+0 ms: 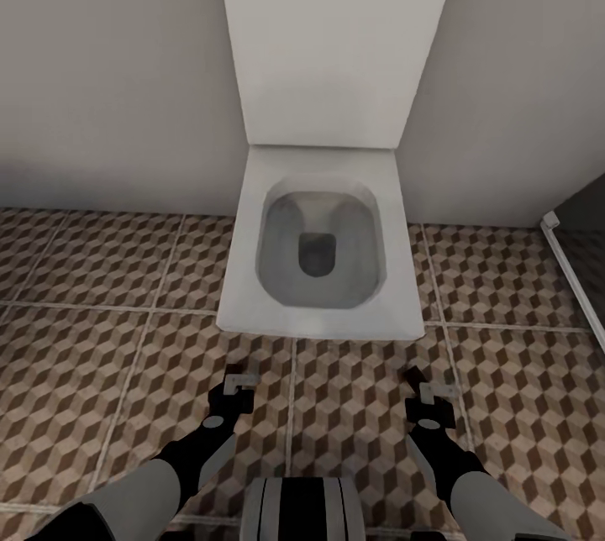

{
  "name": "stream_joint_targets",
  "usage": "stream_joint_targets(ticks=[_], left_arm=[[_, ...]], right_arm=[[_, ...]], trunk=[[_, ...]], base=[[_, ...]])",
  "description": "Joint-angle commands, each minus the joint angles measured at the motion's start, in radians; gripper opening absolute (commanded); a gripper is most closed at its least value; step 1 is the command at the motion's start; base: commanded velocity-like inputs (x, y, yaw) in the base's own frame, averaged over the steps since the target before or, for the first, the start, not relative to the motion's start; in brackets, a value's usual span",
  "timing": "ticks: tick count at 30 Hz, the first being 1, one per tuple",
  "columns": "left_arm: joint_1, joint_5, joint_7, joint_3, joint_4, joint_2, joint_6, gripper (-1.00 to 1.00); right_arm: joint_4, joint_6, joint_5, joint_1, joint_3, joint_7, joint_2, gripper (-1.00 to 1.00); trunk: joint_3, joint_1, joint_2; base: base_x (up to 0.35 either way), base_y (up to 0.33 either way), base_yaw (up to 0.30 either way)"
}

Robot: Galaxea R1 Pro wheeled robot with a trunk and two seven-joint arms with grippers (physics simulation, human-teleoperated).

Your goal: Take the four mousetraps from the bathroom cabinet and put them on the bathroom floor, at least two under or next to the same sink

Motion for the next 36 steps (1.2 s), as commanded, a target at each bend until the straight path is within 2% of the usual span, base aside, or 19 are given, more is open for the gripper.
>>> stream_joint_targets(ticks=[1,11,13,16,18,19,20,22,24,27,30,34,36], left_arm=[[-0.001,0.006,0.006,-0.008,0.0,0.0,-0.003,-1.0],[-0.001,0.001,0.017,-0.011,0.004,0.0,0.0,-1.0],[-0.001,-0.002,0.012,-0.012,0.005,0.005,-0.001,-1.0],[-0.001,-0.004,-0.001,-0.012,0.002,0.03,-0.001,-1.0],[-0.001,-0.005,-0.028,-0.012,-0.003,0.06,-0.004,-1.0],[-0.001,-0.005,-0.064,-0.012,-0.004,0.081,-0.004,-1.0],[-0.002,-0.003,-0.089,-0.012,-0.004,0.09,-0.003,-1.0],[-0.013,0.003,-0.205,-0.011,-0.003,0.124,0.0,-1.0],[-0.026,0.007,-0.271,-0.01,-0.005,0.146,-0.002,-1.0],[-0.034,0.012,-0.31,-0.004,-0.012,0.162,-0.015,-1.0],[-0.038,0.015,-0.306,0.016,-0.026,0.169,-0.056,-1.0],[-0.04,0.015,-0.231,0.069,-0.037,0.17,-0.142,-1.0],[-0.04,0.015,-0.206,0.08,-0.039,0.17,-0.157,-1.0]], right_arm=[[0.001,-0.002,0.01,0.0,-0.008,0.0,0.001,-1.0],[0.001,-0.002,0.015,0.0,-0.008,0.0,0.002,-1.0],[0.0,-0.003,0.016,0.0,-0.008,0.0,0.001,-1.0],[-0.008,-0.001,0.015,0.0,-0.009,0.001,-0.001,-1.0],[-0.013,0.003,0.015,-0.001,-0.01,0.001,-0.004,-1.0],[-0.015,0.006,0.016,-0.004,-0.011,0.004,-0.006,-1.0],[-0.016,0.007,0.016,-0.007,-0.011,0.006,-0.007,-1.0],[-0.019,0.01,0.012,-0.027,-0.012,0.023,-0.008,-1.0],[-0.028,0.006,0.011,-0.036,-0.012,0.034,-0.004,-1.0],[-0.066,-0.002,0.014,-0.041,-0.011,0.038,0.002,-1.0],[-0.12,-0.031,0.014,-0.043,-0.014,0.034,0.008,-1.0],[-0.162,-0.1,0.011,-0.045,-0.02,0.028,0.011,-1.0],[-0.17,-0.118,0.01,-0.045,-0.02,0.025,0.011,-1.0]], trunk=[[-0.001,0.0,0.0],[-0.001,0.0,0.0],[-0.001,0.0,0.0],[-0.001,0.0,0.0],[-0.001,0.0,0.0],[-0.001,0.0,0.0],[-0.001,0.0,0.0],[-0.001,0.0,0.0],[-0.001,0.0,0.0],[-0.001,0.0,0.0],[-0.001,0.0,0.0],[-0.001,0.0,0.0],[-0.001,0.0,0.0]], base=[[0.0,0.0,0.0],[0.0,0.0,0.0],[0.0,0.0,0.0],[0.0,0.0,0.0],[0.0,0.0,0.0],[0.0,0.0,0.0],[0.0,0.0,0.0],[0.0,0.0,0.0],[0.0,0.0,0.0],[0.0,0.0,0.0],[0.0,0.0,0.0],[0.0,0.0,0.0],[0.0,0.0,0.0]])
